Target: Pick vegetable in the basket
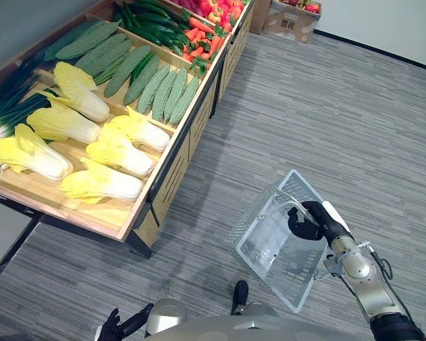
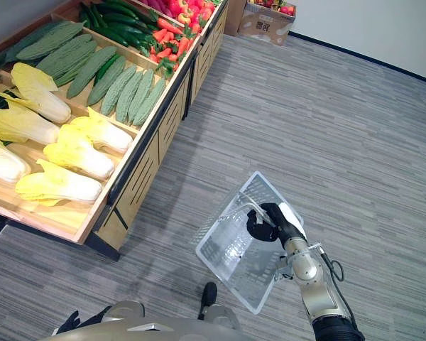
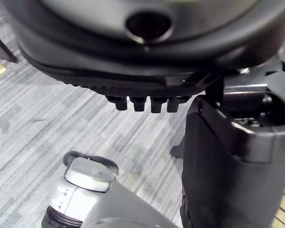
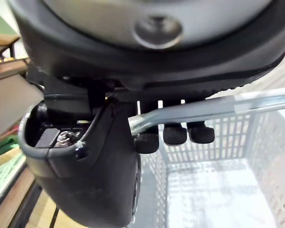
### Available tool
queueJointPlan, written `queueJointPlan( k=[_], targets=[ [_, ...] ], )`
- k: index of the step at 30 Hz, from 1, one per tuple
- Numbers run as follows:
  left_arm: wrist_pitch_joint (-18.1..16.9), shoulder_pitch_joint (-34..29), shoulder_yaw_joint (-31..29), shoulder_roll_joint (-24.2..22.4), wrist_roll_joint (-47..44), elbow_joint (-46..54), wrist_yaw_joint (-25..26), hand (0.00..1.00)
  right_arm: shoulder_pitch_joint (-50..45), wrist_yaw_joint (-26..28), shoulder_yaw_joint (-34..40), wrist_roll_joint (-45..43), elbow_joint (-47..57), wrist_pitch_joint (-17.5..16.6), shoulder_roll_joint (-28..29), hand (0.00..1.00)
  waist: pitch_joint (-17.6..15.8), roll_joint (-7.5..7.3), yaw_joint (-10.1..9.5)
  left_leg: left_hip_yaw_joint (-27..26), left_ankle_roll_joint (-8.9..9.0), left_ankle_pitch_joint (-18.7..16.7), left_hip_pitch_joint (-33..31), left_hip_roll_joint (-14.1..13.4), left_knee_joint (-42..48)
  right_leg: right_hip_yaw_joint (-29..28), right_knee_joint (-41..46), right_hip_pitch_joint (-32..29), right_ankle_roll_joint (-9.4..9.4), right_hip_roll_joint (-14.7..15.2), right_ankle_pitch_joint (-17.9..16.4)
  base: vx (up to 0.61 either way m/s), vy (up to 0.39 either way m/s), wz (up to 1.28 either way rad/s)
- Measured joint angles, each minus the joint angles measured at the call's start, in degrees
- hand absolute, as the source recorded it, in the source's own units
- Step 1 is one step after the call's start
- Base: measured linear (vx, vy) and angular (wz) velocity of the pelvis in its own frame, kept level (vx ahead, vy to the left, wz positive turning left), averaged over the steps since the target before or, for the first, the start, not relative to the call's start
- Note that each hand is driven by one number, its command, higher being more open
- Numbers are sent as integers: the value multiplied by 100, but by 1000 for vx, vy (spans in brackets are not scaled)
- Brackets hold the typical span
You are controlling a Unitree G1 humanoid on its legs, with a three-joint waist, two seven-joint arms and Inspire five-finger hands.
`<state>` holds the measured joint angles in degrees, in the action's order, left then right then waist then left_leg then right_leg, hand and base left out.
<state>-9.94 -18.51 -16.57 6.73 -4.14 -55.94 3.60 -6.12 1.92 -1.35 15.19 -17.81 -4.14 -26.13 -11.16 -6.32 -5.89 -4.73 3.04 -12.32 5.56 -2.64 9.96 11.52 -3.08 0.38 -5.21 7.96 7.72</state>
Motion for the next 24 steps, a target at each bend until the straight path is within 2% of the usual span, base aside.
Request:
queueJointPlan(
  k=[7, 11, 17, 20, 24],
  targets=[
    [37, 2, 65, -4, -5, -11, -3, 100, 58, 8, 5, -116, -1, 0, -8, 0, 15, 24, 60, -74, 0, 0, 86, -3, -19, -66, 18, 11, 0, -2, 0, 0, 0, -4],
    [148, 23, 344, 15, -31, -42, -26, 100, 293, 54, 157, -340, -14, 38, -113, 0, 100, 180, 334, -249, 0, -22, 173, -29, -33, -151, 82, 12, -1, 24, 0, -25, 4, -13],
    [270, 200, 772, 28, -212, -200, -146, 100, 672, 149, 469, -663, -18, 252, -670, 0, 314, 436, 539, -428, -11, -43, 202, -35, -97, -245, 49, -21, -40, 54, 39, -39, 7, -12],
    [269, 242, 797, 26, -230, -255, -221, 100, 797, 149, 514, -673, -22, 257, -770, 0, 372, 458, 607, -422, 8, 42, 225, -31, -241, -214, -28, -18, -44, 51, 79, 0, -12, 1],
    [259, 246, 889, 48, -252, -253, -228, 100, 978, 154, 478, -673, -166, 257, -769, 0, 384, 435, 600, -410, 49, 139, 317, -23, -418, -164, -131, 49, -52, 53, 121, -8, -18, 5]
  ],
)
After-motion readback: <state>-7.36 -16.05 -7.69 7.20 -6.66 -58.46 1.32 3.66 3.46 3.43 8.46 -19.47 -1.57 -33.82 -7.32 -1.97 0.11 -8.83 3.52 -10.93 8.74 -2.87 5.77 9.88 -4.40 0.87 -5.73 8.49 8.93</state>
